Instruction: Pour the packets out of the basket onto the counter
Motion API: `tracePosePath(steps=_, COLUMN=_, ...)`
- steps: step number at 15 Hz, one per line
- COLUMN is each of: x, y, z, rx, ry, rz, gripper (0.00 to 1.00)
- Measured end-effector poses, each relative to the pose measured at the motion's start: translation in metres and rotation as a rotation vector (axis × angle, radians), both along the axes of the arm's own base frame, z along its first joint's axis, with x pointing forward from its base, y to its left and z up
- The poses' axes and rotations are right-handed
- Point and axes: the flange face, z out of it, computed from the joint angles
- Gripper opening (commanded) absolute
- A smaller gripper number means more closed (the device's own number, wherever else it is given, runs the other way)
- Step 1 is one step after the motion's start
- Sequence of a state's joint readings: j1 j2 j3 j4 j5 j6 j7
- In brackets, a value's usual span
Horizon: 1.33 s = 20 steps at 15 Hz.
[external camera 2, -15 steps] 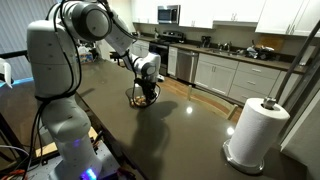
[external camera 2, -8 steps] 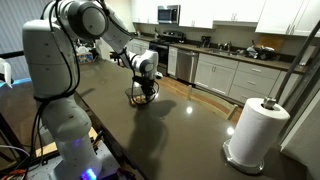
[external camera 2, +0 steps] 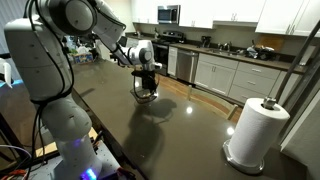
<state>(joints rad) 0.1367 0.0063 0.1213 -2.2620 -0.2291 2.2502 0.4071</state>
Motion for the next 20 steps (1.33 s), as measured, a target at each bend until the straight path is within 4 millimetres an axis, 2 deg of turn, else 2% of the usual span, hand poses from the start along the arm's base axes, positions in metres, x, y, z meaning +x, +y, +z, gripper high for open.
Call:
tracePosePath(steps=6, x=0.009, y=-0.020, z=0.028, rx=-0.276, ry=-0.142, rz=-0.141, gripper=0.01)
tracePosePath(steps=11, x=0.011, y=-0.040, z=0.039, rx=-0.509, ry=-0.237, rz=-0.257, gripper=0.01)
tracePosePath(steps=14, x=0.003, y=-0.059, z=0.035, rx=-0.652, ry=-0.254, rz=-0.343, gripper=0.01)
tracePosePath(steps=17, x=-0.015, y=-0.079, z=0.020, rx=-0.787, ry=-0.252, rz=-0.449, gripper=0.01)
tracePosePath(steps=20, x=-0.030, y=-0.084, z=0.004, rx=-0.873, ry=-0.329, rz=-0.514, gripper=0.01)
